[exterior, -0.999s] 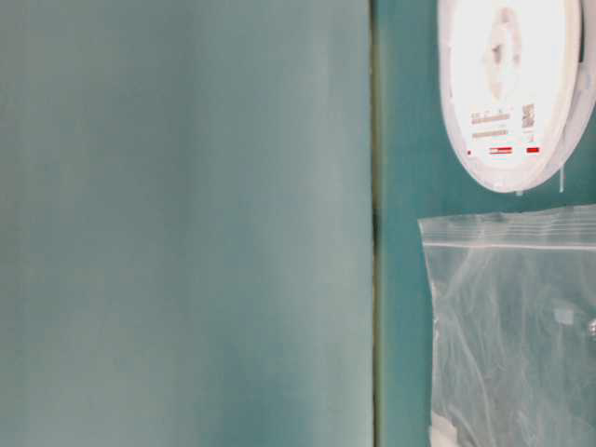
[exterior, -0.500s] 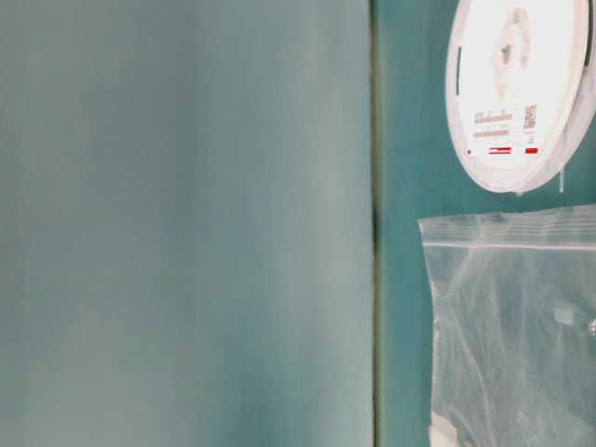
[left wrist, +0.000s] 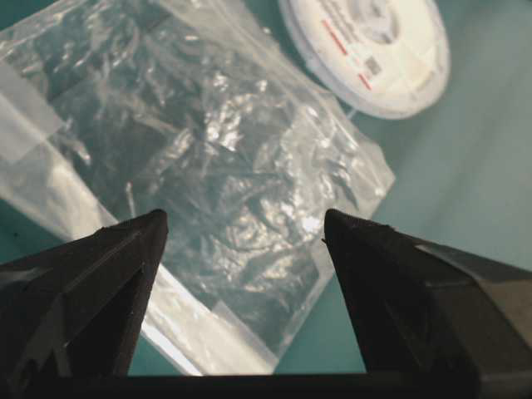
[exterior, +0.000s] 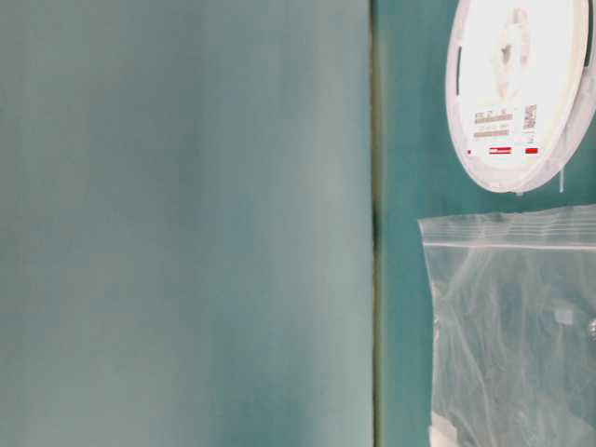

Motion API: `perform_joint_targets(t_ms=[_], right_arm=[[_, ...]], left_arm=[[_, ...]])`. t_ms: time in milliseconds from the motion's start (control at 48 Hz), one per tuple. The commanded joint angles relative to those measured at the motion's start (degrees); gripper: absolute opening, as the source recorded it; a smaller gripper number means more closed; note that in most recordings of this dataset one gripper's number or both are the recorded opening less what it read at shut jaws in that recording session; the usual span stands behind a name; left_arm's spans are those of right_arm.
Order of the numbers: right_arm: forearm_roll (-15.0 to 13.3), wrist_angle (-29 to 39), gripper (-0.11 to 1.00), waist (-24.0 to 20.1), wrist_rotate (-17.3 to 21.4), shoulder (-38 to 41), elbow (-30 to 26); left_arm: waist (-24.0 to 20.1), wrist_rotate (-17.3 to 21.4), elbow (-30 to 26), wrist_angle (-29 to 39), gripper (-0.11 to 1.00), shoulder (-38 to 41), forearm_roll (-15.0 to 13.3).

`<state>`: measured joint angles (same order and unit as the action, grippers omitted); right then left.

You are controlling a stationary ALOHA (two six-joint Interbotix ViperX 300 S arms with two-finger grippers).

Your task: Take out the reel from the clear zip bag.

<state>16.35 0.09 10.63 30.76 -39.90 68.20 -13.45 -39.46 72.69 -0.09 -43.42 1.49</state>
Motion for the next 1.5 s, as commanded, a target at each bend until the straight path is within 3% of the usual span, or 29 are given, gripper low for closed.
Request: perform_joint_targets(t_ms=[0, 291, 604, 833, 999, 1478], right_arm=[[-2.5, 0.0, 0.95, 0.1, -2.2, -1.8, -1.1], [-5.4, 1.8, 0.95, 0.0, -8.4, -8.3, -0.9], [-5.5, 5.7, 0.95, -0.6, -18.5, -13.1, -1.1], [-5.5, 6.1, 0.95, -0.6, -22.9, -14.0, -1.2], [-5.5, 5.7, 0.95, -0.6, -24.6, -14.2, -1.1], [-5.5, 5.2, 0.95, -0.6, -28.2, -15.9, -1.1]], left_arm=[[1.4, 1.1, -0.5, 0.4, 0.93, -0.7, 0.1], [2.6, 6.6, -0.8, 0.9, 0.93, -3.1, 0.2], [2.6, 17.1, -1.2, 1.0, 0.93, -5.2, 0.2], [2.7, 23.4, -2.3, 0.9, 0.92, -6.4, 0.2], [2.7, 25.1, -2.8, 0.6, 0.92, -7.3, 0.2], [3.2, 25.3, -3.9, 0.4, 0.92, -11.1, 0.2]])
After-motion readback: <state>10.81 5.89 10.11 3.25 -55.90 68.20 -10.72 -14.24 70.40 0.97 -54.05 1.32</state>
